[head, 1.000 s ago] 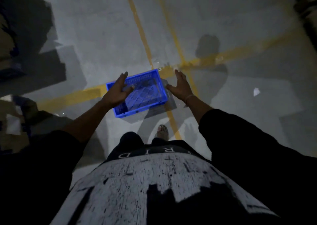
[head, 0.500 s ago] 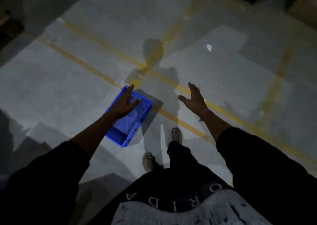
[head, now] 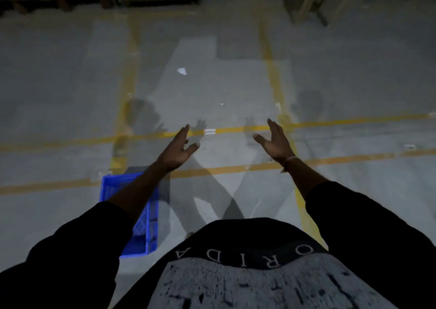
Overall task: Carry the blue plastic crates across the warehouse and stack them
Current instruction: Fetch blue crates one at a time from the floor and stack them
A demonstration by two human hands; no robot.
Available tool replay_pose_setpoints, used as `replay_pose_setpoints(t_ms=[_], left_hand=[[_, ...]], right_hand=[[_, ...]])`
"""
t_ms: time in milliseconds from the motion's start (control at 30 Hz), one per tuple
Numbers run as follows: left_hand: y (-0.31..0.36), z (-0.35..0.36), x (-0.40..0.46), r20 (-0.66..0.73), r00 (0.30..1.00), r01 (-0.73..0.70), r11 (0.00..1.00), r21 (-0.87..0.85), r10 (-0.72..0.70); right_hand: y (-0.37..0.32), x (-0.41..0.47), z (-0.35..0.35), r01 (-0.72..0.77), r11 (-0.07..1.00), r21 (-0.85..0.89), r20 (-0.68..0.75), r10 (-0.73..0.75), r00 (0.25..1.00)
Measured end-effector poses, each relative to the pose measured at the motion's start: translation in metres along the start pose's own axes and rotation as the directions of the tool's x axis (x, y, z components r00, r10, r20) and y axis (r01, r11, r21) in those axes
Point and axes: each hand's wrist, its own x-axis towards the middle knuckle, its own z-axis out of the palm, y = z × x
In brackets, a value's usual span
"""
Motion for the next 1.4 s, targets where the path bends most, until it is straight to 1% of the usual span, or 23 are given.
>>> replay_pose_setpoints(t_ms=[133,233,367,467,633,800,1067,1167,1300,1400], left_hand=[[0.064,0.065,0.038,0.082,0.994,-0.072,0.996,0.058,0.067],[0.11,0.118,0.067,0.169,0.98,-0.117,0.991,0.068,0.104],[0.173,0.197,0.105,0.277,0.95,-0.179,0.979,0.097,0.146],[0.224,0.257,0.128,0.362,0.911,-0.257,0.959,0.117,0.2],[0.304,0.342,0.16,0.522,0.815,-0.37,0.92,0.132,0.253],[0.367,0.413,0.206,0.628,0.729,-0.446,0.885,0.135,0.272],[0.467,0.529,0.319,0.732,0.595,-0.58,0.808,0.105,0.331],[0.513,0.566,0.356,0.779,0.548,-0.598,0.794,0.11,0.305],[0.576,0.624,0.407,0.852,0.417,-0.698,0.712,0.078,0.316],[0.617,0.667,0.434,0.888,0.364,-0.733,0.674,0.088,0.28]], right_hand=[[0.072,-0.013,-0.076,-0.066,0.994,0.085,-0.127,0.077,0.989],[0.127,-0.023,-0.129,-0.133,0.984,0.122,-0.191,0.155,0.969],[0.196,-0.045,-0.193,-0.213,0.958,0.19,-0.259,0.258,0.931],[0.243,-0.063,-0.241,-0.268,0.934,0.237,-0.33,0.337,0.882],[0.301,-0.089,-0.307,-0.333,0.883,0.331,-0.417,0.453,0.788],[0.343,-0.093,-0.359,-0.359,0.835,0.418,-0.477,0.538,0.695],[0.406,-0.051,-0.445,-0.38,0.759,0.528,-0.537,0.645,0.543],[0.421,-0.032,-0.481,-0.385,0.723,0.574,-0.543,0.688,0.481],[0.446,-0.01,-0.525,-0.379,0.683,0.625,-0.569,0.731,0.377],[0.464,0.001,-0.551,-0.36,0.642,0.677,-0.561,0.767,0.312]])
